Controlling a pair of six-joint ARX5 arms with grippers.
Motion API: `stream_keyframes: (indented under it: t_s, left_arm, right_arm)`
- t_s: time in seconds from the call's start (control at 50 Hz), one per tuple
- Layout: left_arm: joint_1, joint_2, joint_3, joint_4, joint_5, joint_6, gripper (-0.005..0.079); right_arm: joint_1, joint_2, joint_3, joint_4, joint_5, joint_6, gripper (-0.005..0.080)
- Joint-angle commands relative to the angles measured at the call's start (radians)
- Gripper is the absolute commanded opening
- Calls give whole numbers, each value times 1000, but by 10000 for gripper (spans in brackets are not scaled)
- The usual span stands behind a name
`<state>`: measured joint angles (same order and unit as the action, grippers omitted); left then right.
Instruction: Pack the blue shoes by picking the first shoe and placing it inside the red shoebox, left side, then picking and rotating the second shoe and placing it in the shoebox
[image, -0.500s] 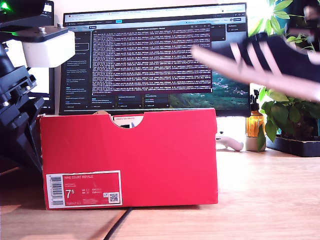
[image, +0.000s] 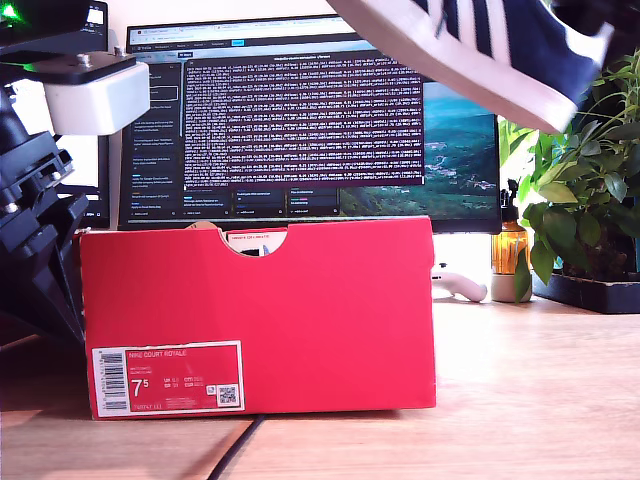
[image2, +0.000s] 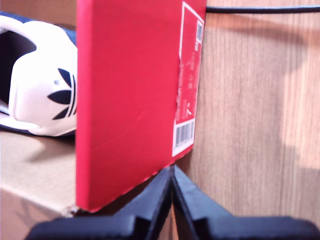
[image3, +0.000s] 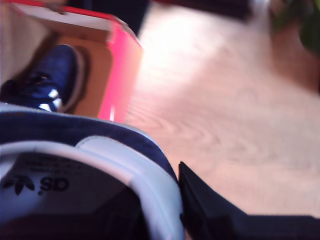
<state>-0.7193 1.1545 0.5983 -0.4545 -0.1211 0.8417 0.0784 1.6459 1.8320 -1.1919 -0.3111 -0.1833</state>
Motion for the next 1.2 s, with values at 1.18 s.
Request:
stream_keyframes:
  t_s: [1.18]
  left_arm:
    - [-3,10,13,8,18,-4,-19]
  right_arm:
    - [315,174,48,615,-79,-768,-13]
